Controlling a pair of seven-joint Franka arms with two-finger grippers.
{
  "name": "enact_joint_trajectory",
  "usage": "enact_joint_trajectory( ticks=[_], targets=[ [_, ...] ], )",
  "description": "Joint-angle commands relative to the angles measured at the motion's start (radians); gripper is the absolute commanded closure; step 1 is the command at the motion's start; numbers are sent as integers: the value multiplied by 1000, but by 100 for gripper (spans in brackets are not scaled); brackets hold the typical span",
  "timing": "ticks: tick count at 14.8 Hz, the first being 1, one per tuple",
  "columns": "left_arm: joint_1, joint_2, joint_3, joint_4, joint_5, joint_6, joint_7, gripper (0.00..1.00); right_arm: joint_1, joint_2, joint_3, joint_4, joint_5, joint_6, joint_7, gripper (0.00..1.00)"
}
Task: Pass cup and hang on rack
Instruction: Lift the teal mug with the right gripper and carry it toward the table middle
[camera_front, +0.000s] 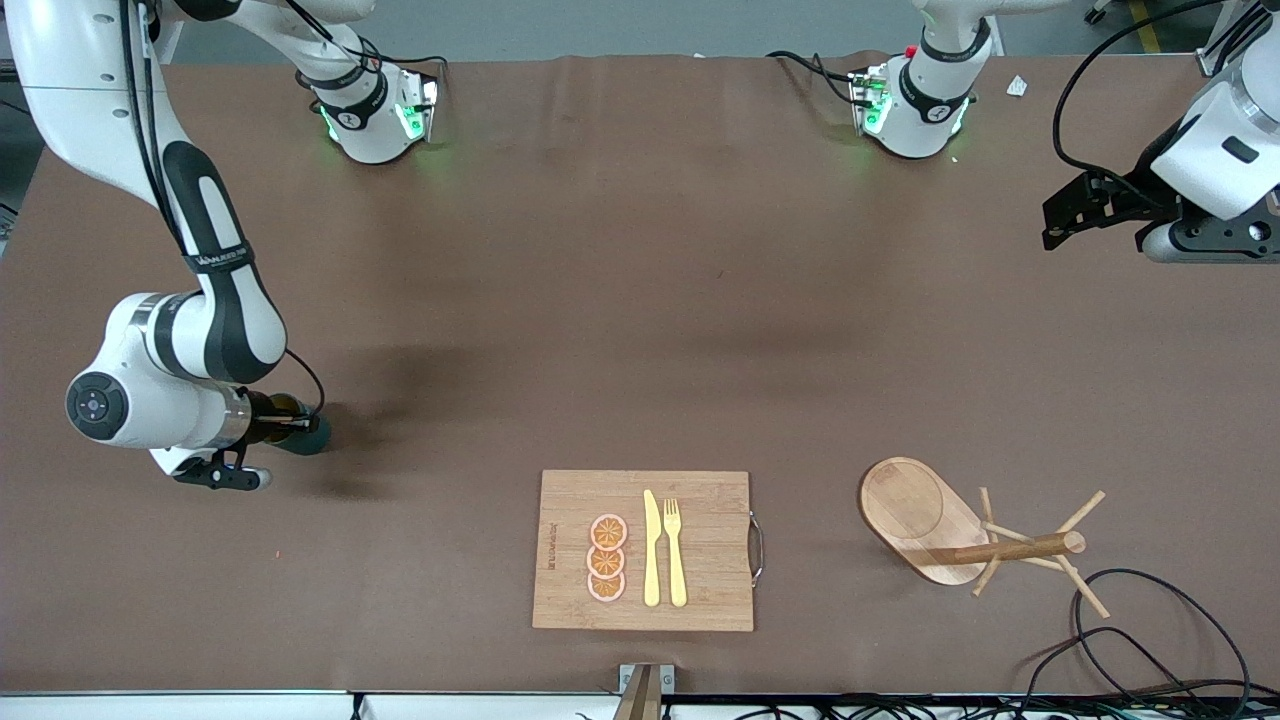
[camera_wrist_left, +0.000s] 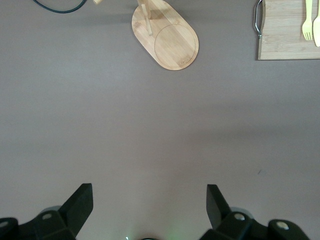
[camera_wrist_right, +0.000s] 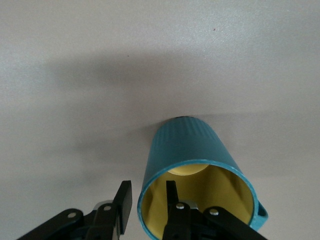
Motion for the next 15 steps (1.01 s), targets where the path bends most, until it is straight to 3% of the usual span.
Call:
enact_joint_trajectory(
  ticks=[1, 3, 9, 15],
  targets=[
    [2, -3, -5, -5, 12, 9, 10, 0, 15, -5, 3, 9, 11, 5, 14, 88],
    [3, -3, -5, -7, 12, 9, 10, 0, 27, -5, 3, 39, 11, -3, 5, 99],
    [2, -3, -5, -7, 12, 9, 10, 0, 107, -17, 14, 87, 17, -27, 19, 100],
    [2, -3, -5, -7, 12, 9, 10, 0, 249, -26, 92, 177, 33, -90, 256, 100]
  ],
)
